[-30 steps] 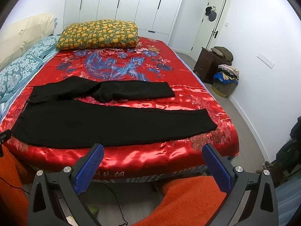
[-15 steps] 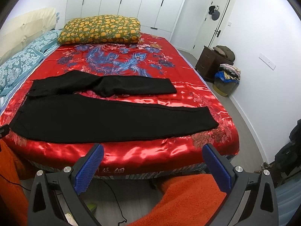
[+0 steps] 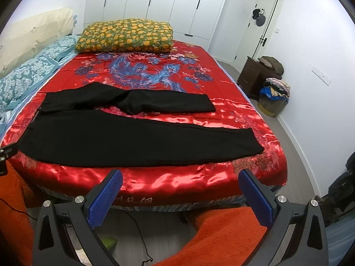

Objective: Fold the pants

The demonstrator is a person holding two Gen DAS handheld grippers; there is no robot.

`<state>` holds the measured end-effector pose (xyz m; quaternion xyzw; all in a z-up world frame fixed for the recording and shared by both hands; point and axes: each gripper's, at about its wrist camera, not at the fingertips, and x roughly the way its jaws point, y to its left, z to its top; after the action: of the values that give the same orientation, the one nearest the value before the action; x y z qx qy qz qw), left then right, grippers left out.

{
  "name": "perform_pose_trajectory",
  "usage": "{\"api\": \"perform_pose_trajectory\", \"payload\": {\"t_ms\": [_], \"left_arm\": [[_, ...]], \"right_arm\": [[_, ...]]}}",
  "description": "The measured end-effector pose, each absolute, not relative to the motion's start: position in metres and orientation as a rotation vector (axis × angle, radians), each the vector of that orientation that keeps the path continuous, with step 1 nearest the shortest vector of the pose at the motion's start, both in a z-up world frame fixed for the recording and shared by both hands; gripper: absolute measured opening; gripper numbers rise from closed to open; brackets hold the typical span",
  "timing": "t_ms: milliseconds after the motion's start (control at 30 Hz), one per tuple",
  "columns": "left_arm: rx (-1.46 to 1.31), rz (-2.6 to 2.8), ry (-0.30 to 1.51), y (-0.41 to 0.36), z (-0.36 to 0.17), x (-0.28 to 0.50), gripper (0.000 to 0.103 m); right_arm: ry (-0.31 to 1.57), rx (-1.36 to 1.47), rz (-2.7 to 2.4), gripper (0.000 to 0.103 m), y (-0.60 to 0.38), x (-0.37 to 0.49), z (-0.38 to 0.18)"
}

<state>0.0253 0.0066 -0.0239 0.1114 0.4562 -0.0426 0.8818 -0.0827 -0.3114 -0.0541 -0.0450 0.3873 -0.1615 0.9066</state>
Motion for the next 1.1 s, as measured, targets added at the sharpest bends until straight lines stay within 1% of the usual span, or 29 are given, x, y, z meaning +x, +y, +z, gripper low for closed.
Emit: {"api": "perform_pose_trajectory", "payload": {"t_ms": [1100], "left_arm": [[0.228,-0.084,0.954,0.002,-0.025,0.027,0.102]], "right_arm": [[0.812,-0.098,-0.193,0.103,-0.294,-0.077,-0.060]]}}
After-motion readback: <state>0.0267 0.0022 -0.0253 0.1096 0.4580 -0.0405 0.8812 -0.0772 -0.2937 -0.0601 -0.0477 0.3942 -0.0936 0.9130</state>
